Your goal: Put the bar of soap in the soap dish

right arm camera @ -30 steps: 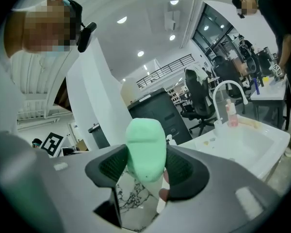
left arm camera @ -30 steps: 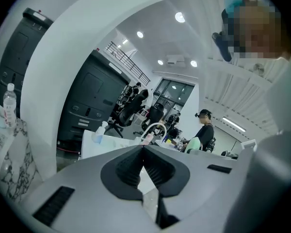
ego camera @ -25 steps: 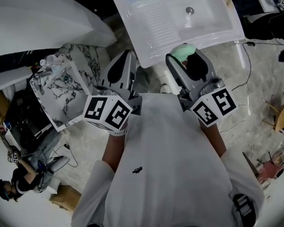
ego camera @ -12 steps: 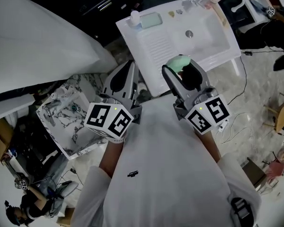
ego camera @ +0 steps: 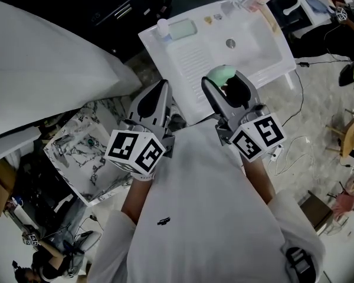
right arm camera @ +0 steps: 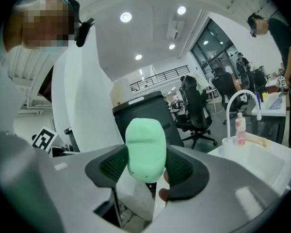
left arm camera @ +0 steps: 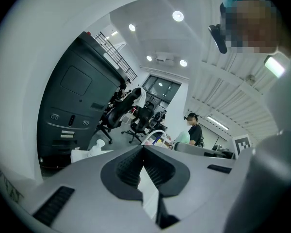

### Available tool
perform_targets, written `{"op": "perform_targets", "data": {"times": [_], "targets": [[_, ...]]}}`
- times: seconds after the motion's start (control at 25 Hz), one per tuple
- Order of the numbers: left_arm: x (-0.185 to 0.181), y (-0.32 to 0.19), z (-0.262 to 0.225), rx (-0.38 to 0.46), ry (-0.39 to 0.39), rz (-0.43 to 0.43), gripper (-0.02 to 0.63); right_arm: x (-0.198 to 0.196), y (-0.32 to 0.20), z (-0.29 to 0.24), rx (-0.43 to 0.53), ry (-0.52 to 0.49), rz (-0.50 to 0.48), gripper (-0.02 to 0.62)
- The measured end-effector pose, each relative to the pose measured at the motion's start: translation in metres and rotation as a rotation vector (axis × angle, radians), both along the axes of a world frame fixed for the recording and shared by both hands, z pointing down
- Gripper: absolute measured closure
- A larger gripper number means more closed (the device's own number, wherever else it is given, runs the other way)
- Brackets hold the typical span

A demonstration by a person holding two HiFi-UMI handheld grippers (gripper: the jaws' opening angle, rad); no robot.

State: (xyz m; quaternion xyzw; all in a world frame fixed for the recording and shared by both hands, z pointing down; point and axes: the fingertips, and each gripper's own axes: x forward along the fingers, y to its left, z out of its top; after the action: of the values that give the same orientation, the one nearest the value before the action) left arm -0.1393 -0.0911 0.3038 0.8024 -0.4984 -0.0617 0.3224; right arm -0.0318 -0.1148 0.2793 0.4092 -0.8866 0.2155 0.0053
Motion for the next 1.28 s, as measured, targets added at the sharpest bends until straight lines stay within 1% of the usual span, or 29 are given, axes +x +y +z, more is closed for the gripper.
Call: {"op": "perform_targets", "data": {"times": [0.24, 0.64, 0.96, 1.28], "targets": [[0.001, -0.001, 0.008, -0.017, -0.004, -0.008, 0.597, 0.001, -0.012, 0.009, 0.000, 0.024, -0.018, 0.339], [0.001, -0.004, 0.021, -0.060, -0.006, -0.029, 0.597, -0.004, -0.050, 0.014, 0.026, 0.091, -0.087, 0.339], [0.004, -0.020, 0.036, -0.093, -0.013, -0.041, 0.597, -0.010, -0.091, 0.029, 0.047, 0.165, -0.174, 0.339], [0.002, -0.041, 0.049, -0.117, -0.024, -0.047, 0.597, -0.023, -0.131, 0.048, 0.073, 0.261, -0.274, 0.339]]}}
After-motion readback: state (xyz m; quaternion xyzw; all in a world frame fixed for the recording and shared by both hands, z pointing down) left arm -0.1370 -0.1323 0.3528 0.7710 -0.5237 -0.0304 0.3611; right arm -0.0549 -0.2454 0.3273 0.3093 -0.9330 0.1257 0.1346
